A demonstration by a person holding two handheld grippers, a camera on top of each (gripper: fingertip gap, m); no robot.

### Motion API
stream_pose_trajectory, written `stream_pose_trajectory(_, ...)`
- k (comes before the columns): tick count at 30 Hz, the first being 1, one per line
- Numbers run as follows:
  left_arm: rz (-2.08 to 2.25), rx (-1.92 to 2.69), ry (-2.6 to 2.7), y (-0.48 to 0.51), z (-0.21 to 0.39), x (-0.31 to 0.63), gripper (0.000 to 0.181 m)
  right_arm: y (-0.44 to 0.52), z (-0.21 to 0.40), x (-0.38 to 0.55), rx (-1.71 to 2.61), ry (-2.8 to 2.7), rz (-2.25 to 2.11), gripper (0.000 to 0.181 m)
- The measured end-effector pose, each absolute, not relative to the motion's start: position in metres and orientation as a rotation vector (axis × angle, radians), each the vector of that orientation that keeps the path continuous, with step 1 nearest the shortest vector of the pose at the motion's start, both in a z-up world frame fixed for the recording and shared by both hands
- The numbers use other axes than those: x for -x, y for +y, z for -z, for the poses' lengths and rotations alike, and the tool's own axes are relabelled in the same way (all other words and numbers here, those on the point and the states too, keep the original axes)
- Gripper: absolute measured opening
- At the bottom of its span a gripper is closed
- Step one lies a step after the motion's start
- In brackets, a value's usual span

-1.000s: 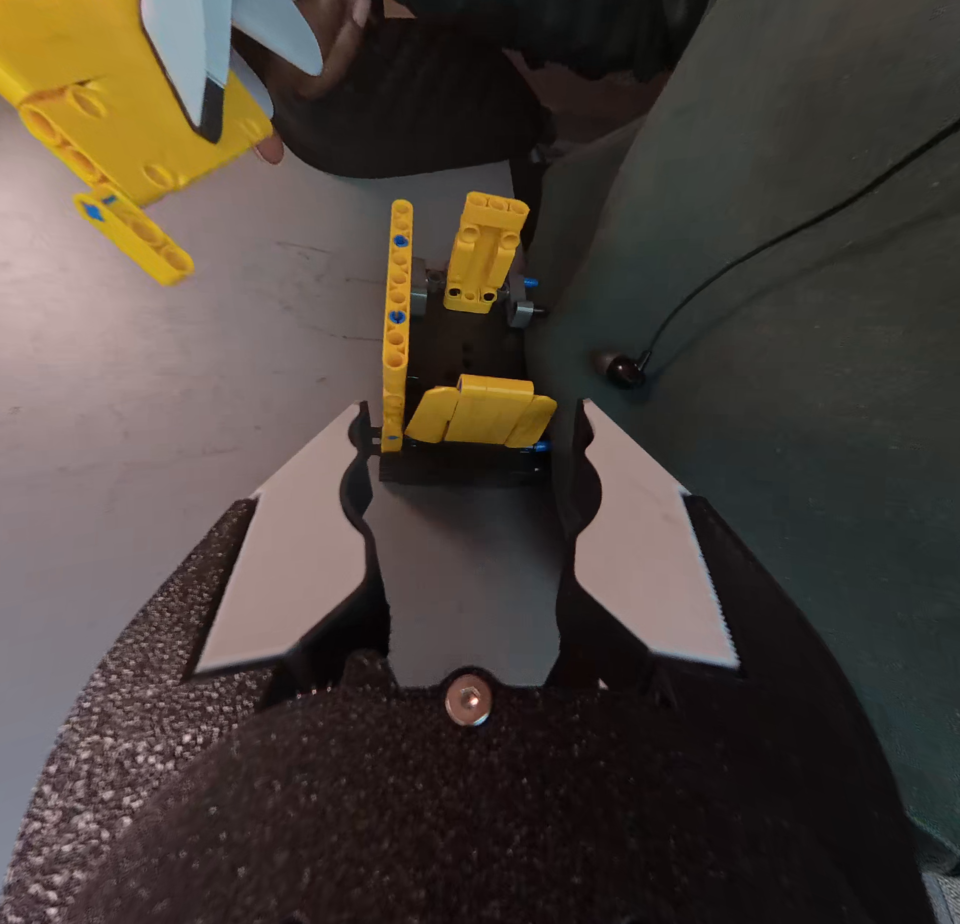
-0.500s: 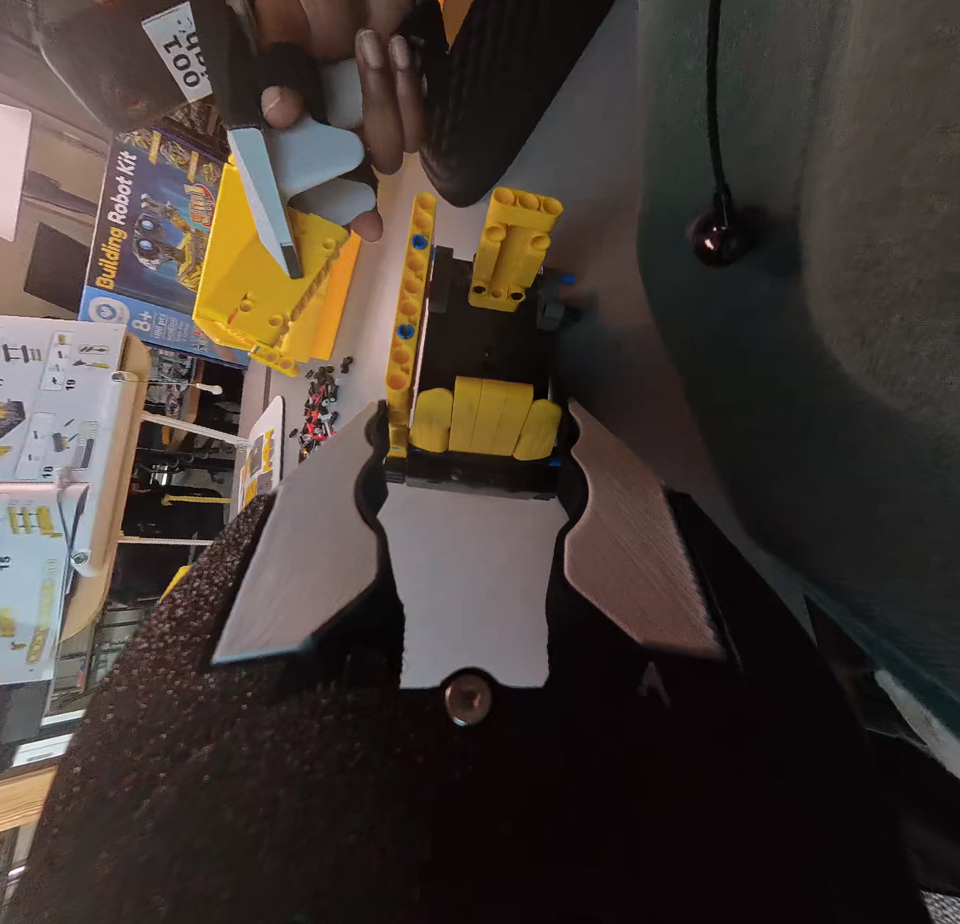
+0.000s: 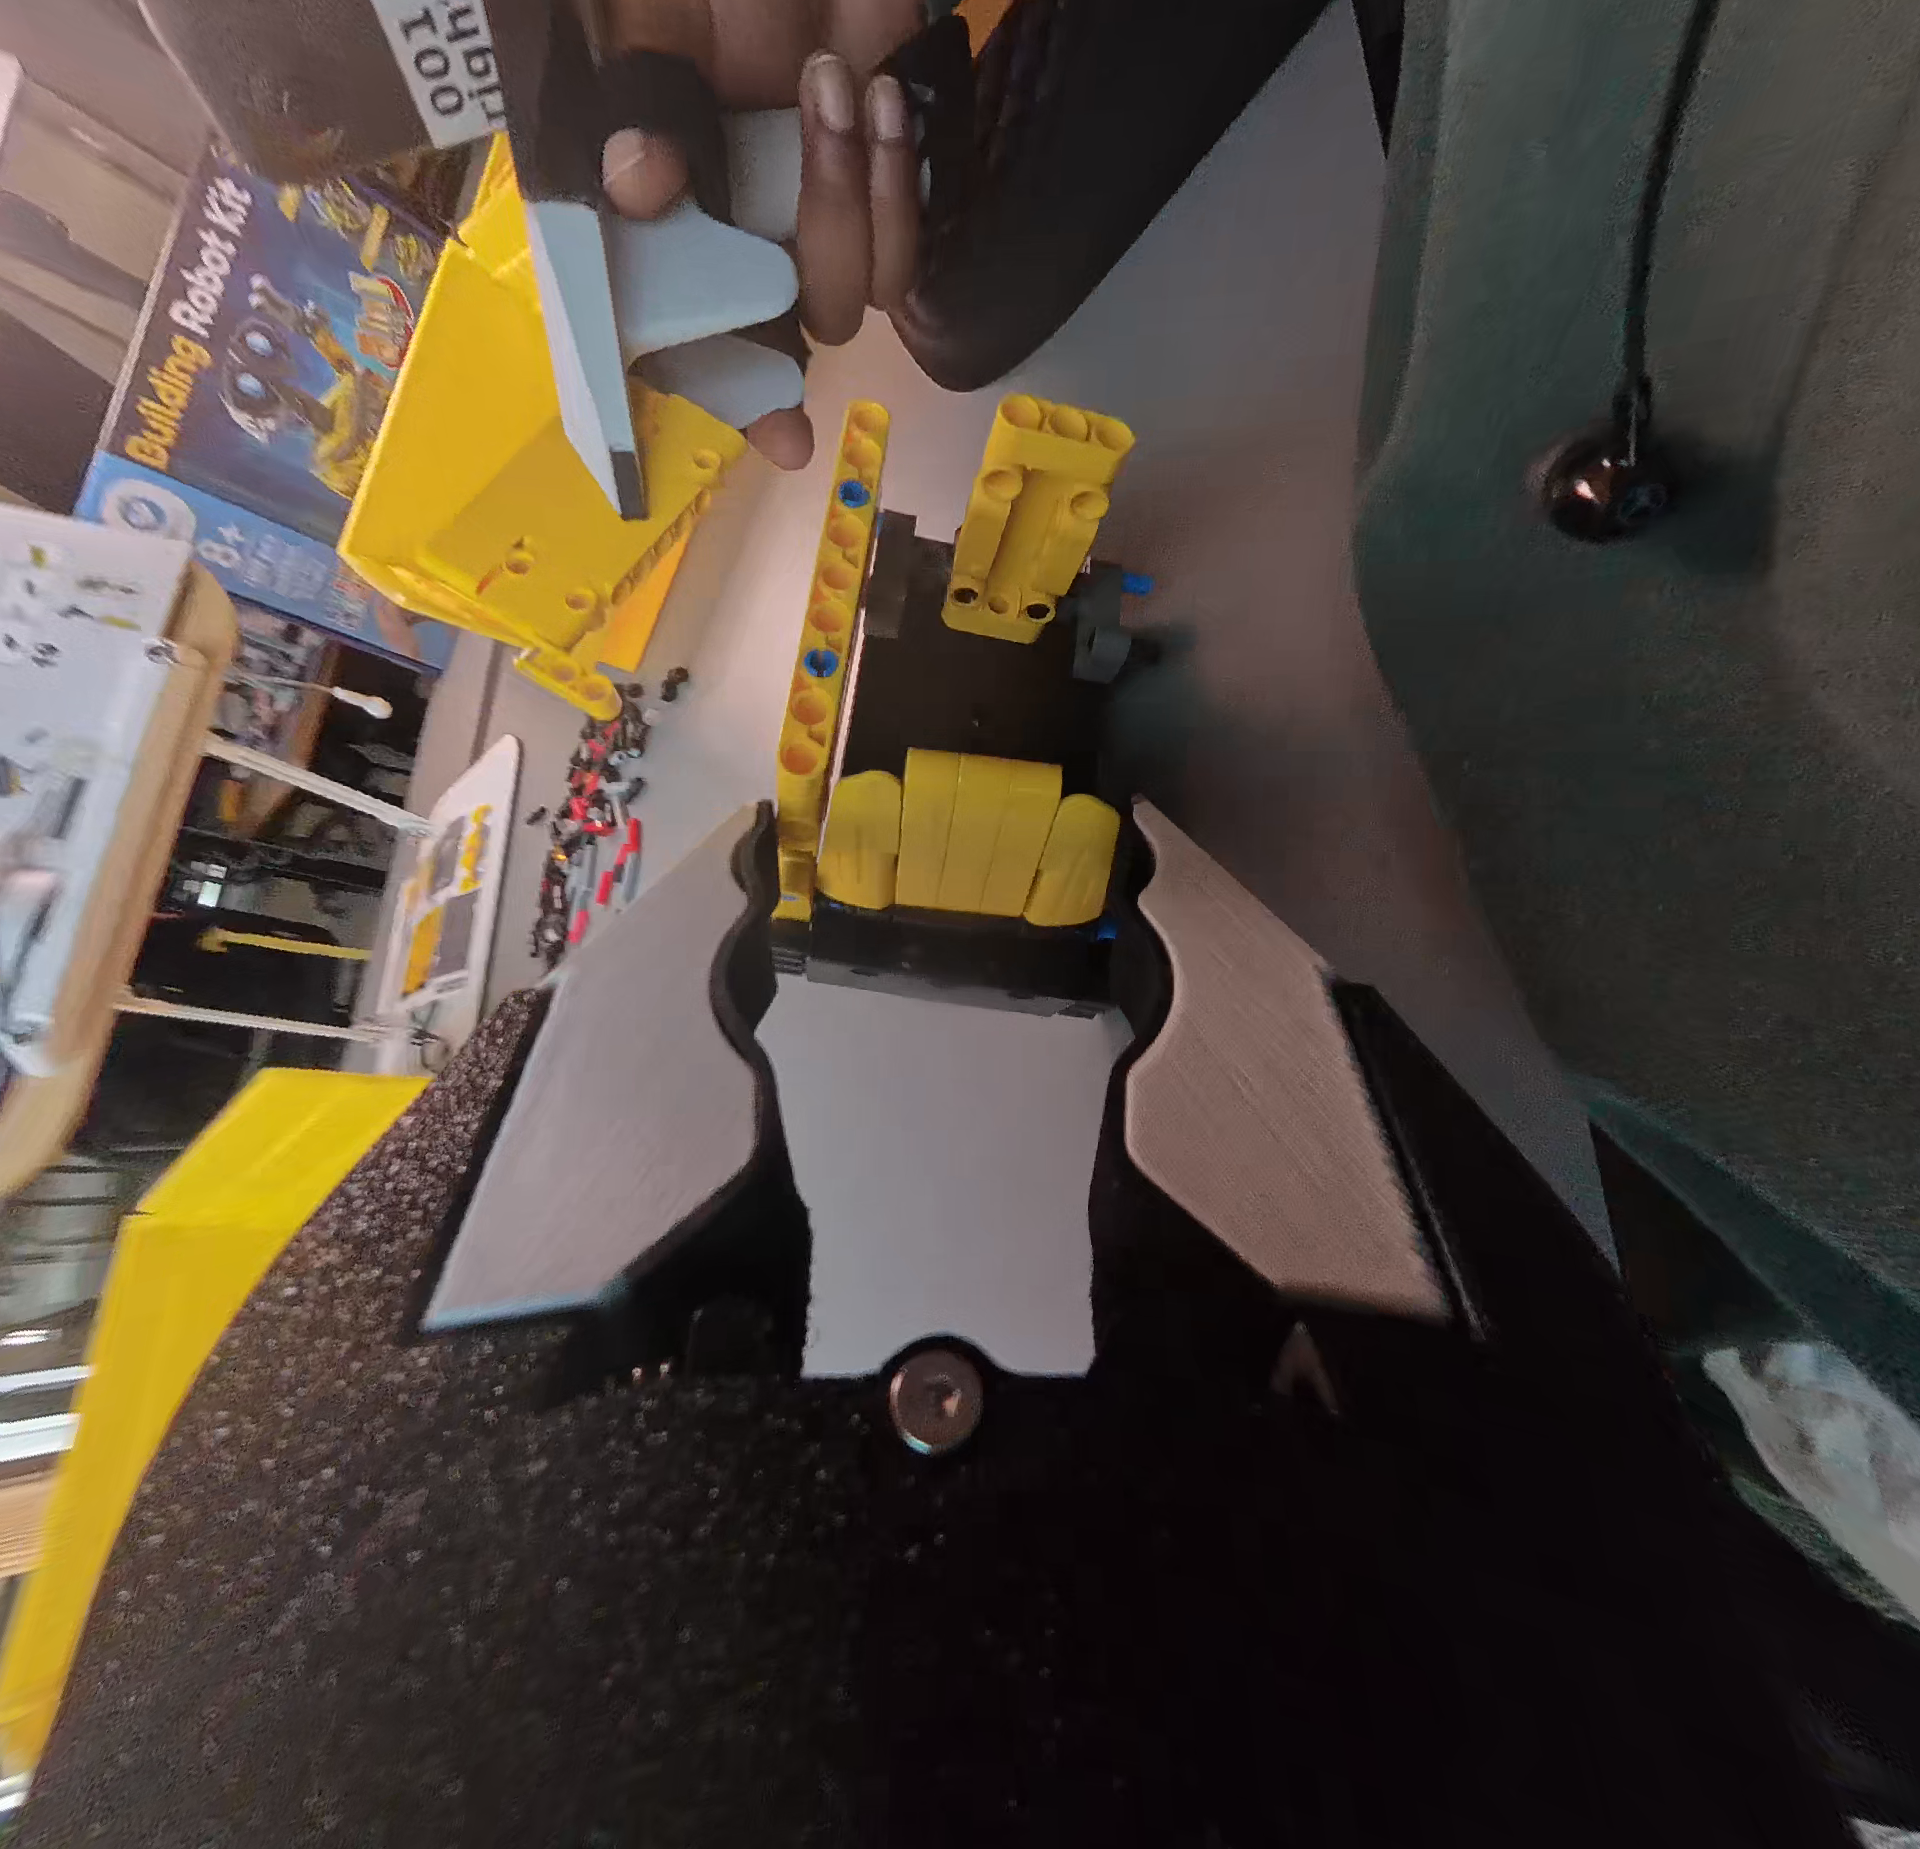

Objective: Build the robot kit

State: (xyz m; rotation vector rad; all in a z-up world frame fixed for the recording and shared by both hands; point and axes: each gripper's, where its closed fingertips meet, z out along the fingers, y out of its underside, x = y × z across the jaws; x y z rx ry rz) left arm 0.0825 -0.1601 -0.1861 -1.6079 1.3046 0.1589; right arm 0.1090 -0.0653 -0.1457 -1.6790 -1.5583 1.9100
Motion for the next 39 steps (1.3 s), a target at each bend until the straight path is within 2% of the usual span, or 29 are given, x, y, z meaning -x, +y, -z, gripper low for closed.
stream_pose_trajectory(8,0.843,2.106,0.578,-0.127,0.169,-0.061,0.062,-0.066,0.126,-0.111,1.599,-1.538,-1.924,0.007)
stream_pose_trajectory(13,1.329,2.158,0.060,-0.099,0.175,-0.049,0.062,-0.083,0.123,-0.118,1.524,-1.641,-1.886,0.007)
stream_pose_trajectory(17,1.528,2.136,-0.190,-0.085,0.188,-0.049,0.063,-0.105,0.133,-0.119,1.509,-1.781,-1.845,0.007)
stream_pose_trajectory(30,1.648,2.104,-0.287,-0.076,0.192,-0.041,0.065,-0.089,0.168,-0.093,1.760,-1.795,-1.943,0.007)
stream_pose_trajectory(35,1.585,2.060,-0.080,-0.085,0.179,-0.026,0.074,-0.087,0.168,-0.092,1.748,-1.803,-1.953,0.007)
stream_pose_trajectory(39,1.327,1.953,0.360,-0.100,0.157,-0.019,0.078,-0.086,0.168,-0.093,1.737,-1.814,-1.959,0.006)
